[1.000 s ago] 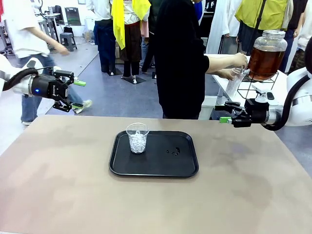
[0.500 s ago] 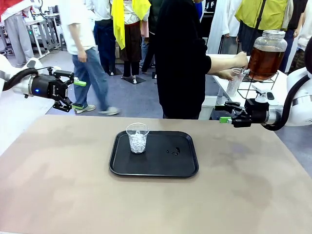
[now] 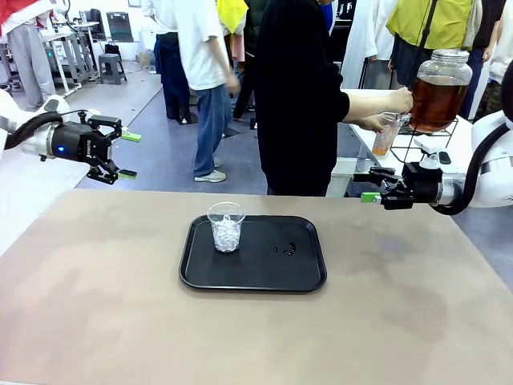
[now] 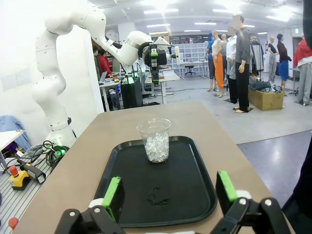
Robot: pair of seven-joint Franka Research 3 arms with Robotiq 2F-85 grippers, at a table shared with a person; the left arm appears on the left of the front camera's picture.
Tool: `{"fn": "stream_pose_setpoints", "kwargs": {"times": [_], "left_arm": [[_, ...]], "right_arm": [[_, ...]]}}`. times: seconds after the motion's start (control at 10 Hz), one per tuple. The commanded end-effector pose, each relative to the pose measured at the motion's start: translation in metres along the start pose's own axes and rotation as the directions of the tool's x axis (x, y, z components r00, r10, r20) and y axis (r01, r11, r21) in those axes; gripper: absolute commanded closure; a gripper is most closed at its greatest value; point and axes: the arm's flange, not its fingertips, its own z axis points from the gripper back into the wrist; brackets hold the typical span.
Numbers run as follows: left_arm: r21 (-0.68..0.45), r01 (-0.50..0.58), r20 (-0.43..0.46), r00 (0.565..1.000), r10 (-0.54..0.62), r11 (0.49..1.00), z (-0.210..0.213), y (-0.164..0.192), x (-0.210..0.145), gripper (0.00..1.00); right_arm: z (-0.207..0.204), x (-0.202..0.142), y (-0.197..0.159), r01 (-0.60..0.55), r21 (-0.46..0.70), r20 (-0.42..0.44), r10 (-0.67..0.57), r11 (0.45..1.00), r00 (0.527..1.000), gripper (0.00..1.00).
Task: Pour the drink into the iced cup.
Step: Pick up the iced cup indicated by the human and present it to them.
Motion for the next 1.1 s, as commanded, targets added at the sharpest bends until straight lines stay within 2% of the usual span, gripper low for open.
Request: {"fn": "stream_pose_setpoints", "kwargs": {"times": [0.0, 1.0], "left_arm": [[0.002, 0.000, 0.002, 1.000, 0.000, 1.000, -0.0002, -0.0010, -0.0015, 0.00], [0.002, 0.000, 0.002, 1.000, 0.000, 1.000, -0.0002, -0.0010, -0.0015, 0.00]], "right_arm": [[-0.0023, 0.0034, -0.0012, -0.003, 0.004, -0.001, 0.003, 1.000, 1.000, 0.00], [-0.0023, 0.0034, -0.0012, -0.003, 0.004, -0.001, 0.003, 1.000, 1.000, 0.00]]}}
